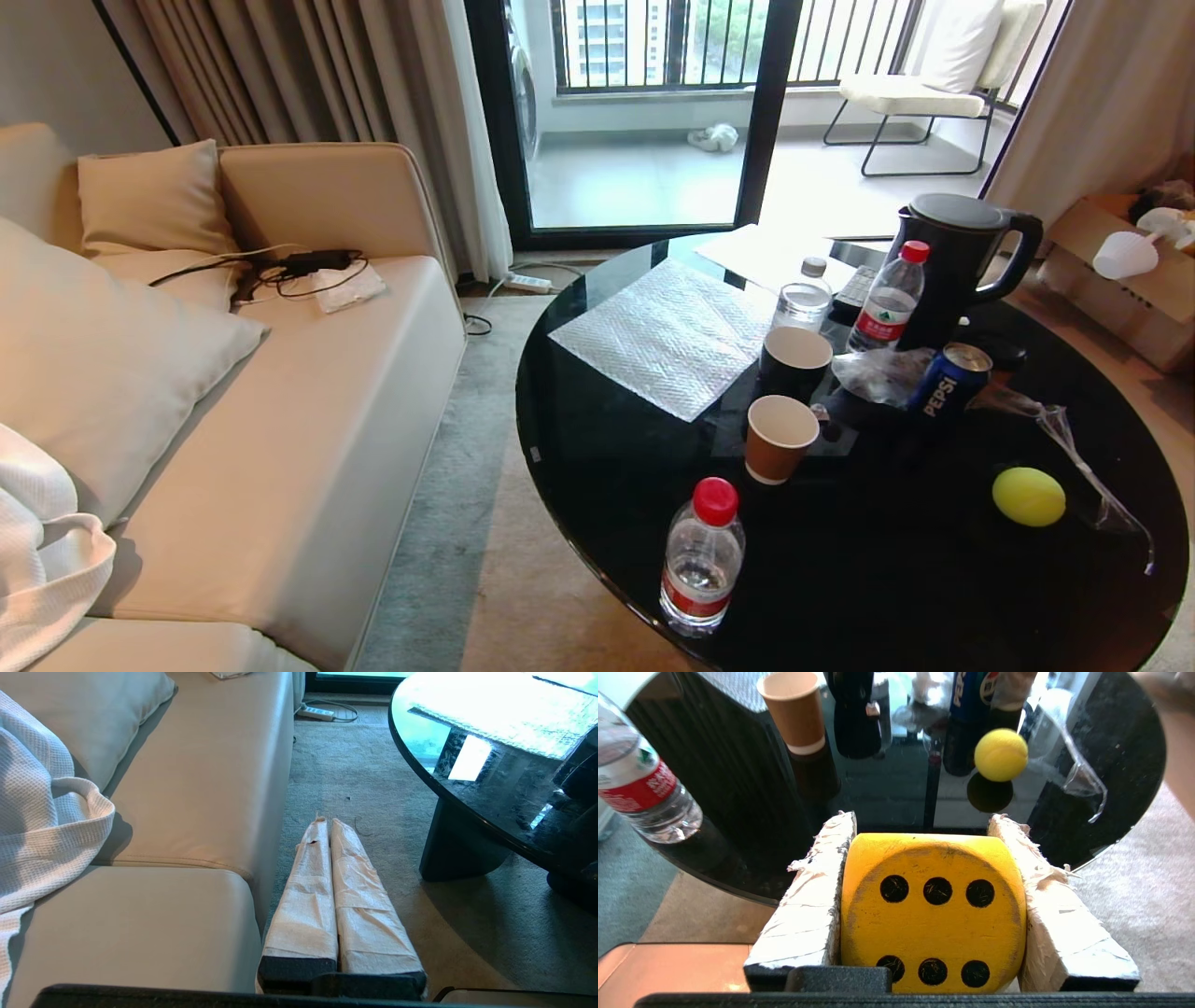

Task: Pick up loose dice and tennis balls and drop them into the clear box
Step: Put the toys in the box

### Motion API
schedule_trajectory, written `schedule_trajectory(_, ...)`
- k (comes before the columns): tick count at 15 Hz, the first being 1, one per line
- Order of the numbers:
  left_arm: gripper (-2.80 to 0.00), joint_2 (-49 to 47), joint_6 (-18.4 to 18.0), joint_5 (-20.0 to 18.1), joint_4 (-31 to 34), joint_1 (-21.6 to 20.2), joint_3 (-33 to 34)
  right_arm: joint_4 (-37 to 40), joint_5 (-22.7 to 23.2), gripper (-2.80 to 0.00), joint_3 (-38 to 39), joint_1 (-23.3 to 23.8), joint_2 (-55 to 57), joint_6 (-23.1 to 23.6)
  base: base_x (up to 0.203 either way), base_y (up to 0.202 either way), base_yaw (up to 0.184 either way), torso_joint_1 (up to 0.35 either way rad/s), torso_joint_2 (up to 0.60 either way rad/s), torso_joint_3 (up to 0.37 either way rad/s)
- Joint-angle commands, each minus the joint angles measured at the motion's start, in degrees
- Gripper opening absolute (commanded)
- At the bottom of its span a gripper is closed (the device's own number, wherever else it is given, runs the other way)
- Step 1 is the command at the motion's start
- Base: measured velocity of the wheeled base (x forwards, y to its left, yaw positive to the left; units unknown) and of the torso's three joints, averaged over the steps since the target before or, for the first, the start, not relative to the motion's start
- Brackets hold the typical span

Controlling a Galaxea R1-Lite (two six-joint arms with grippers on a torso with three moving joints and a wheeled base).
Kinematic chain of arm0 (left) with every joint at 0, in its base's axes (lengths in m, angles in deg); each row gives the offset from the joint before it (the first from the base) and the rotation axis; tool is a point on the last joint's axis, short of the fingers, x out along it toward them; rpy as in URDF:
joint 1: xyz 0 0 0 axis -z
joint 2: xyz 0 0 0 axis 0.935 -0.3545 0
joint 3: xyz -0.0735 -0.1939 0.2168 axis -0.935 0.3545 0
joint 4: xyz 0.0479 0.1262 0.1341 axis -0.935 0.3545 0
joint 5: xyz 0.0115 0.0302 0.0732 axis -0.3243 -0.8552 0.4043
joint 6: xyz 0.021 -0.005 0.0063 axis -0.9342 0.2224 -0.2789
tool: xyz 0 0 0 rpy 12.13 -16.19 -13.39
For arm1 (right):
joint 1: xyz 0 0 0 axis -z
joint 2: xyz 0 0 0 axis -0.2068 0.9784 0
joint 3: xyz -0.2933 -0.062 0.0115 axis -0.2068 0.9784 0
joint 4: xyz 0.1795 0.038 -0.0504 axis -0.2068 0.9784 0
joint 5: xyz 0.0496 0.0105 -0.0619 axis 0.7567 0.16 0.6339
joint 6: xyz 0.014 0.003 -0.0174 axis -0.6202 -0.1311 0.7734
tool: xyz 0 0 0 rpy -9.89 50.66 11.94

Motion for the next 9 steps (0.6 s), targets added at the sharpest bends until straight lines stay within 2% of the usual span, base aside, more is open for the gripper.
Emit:
schedule_trajectory(1,-2.80,0.0,0.0,0.0,0.0,0.0,0.1,0.0,0.1,-2.80,0.0,0.0,0.2,0.0,0.000,0.000,0.000,0.006,0.00,0.199)
schedule_trajectory(5,-2.80,0.0,0.0,0.0,-0.1,0.0,0.1,0.1,0.0,-2.80,0.0,0.0,0.1,0.0,0.000,0.000,0.000,0.004,0.00,0.183)
schedule_trajectory(9,-2.80,0.0,0.0,0.0,-0.1,0.0,0.1,0.1,0.0,-2.80,0.0,0.0,0.2,0.0,0.000,0.000,0.000,0.003,0.00,0.040)
